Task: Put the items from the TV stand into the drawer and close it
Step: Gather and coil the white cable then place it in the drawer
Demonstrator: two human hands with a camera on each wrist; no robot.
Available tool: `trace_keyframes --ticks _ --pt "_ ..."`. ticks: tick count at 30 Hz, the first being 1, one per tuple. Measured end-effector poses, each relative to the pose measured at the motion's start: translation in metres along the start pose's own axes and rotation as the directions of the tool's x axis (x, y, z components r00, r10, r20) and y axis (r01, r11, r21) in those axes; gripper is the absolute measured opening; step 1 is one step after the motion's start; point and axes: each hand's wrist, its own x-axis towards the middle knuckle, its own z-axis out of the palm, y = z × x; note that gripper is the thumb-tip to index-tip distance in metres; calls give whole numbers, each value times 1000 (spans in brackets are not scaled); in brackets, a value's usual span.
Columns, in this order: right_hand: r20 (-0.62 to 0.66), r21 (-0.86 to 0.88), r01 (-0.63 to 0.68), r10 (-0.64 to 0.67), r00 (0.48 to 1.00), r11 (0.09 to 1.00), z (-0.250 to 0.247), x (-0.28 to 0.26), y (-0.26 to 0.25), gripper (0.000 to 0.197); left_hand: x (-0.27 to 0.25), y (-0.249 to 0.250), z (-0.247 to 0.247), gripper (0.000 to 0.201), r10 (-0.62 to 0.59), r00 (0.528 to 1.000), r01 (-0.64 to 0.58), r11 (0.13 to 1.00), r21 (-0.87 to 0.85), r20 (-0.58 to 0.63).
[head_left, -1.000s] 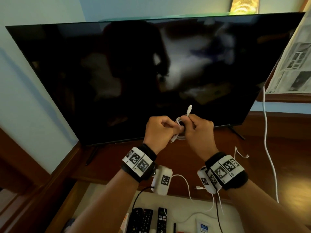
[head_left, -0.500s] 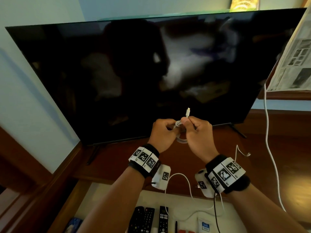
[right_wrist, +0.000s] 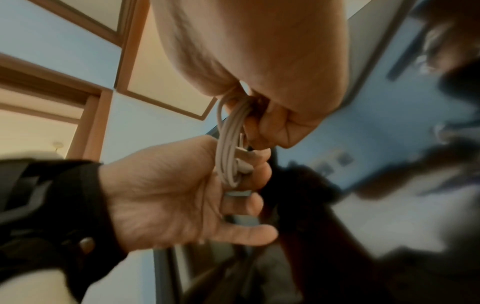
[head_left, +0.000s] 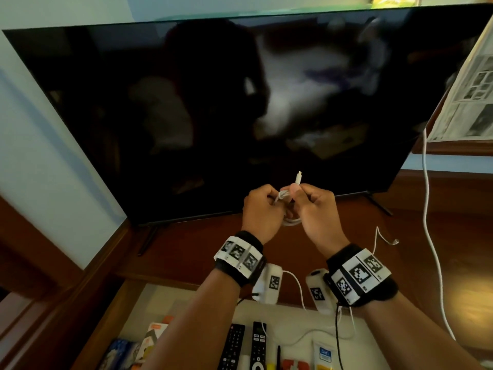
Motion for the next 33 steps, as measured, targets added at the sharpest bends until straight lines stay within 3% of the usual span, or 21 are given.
trace_keyframes --ticks 3,5,7,12,16,19,24,26,29,31,33 --pt "28 -45 31 -29 999 999 4 -4 1 38 -4 3 -2 19 55 997 -33 950 310 -63" --pt "40 -44 30 -28 999 999 5 -5 0 37 -7 5 -2 21 82 993 -48 942 332 -88" --pt "30 11 -3 3 1000 1000 3 -4 -1 31 -5 0 -2 21 100 993 -82 963 256 -58" --pt "14 89 -87 86 996 992 3 -1 5 34 0 0 -14 23 46 981 -43 999 -19 188" --pt "-63 88 -109 115 991 990 7 2 13 32 -5 5 -22 30 75 948 -62 997 -53 310" --pt "-94 79 -116 123 988 990 6 6 13 33 -7 7 -26 28 58 934 -37 997 -65 352" --pt "-105 114 -70 82 991 991 8 13 6 33 -4 8 -36 32 37 943 72 947 -314 330" --pt "-123 149 -66 85 989 987 8 15 7 32 -4 4 -43 28 48 932 83 937 -338 360" --pt "-253 149 -73 109 961 986 11 18 8 28 -4 2 -40 24 107 954 -96 994 -51 279" --pt "-329 66 -77 94 940 995 15 19 11 27 -8 5 -34 23 195 948 -244 953 181 250" --pt "-365 -46 -78 56 929 996 17 21 14 26 -13 10 -30 22 235 942 -305 898 317 239"
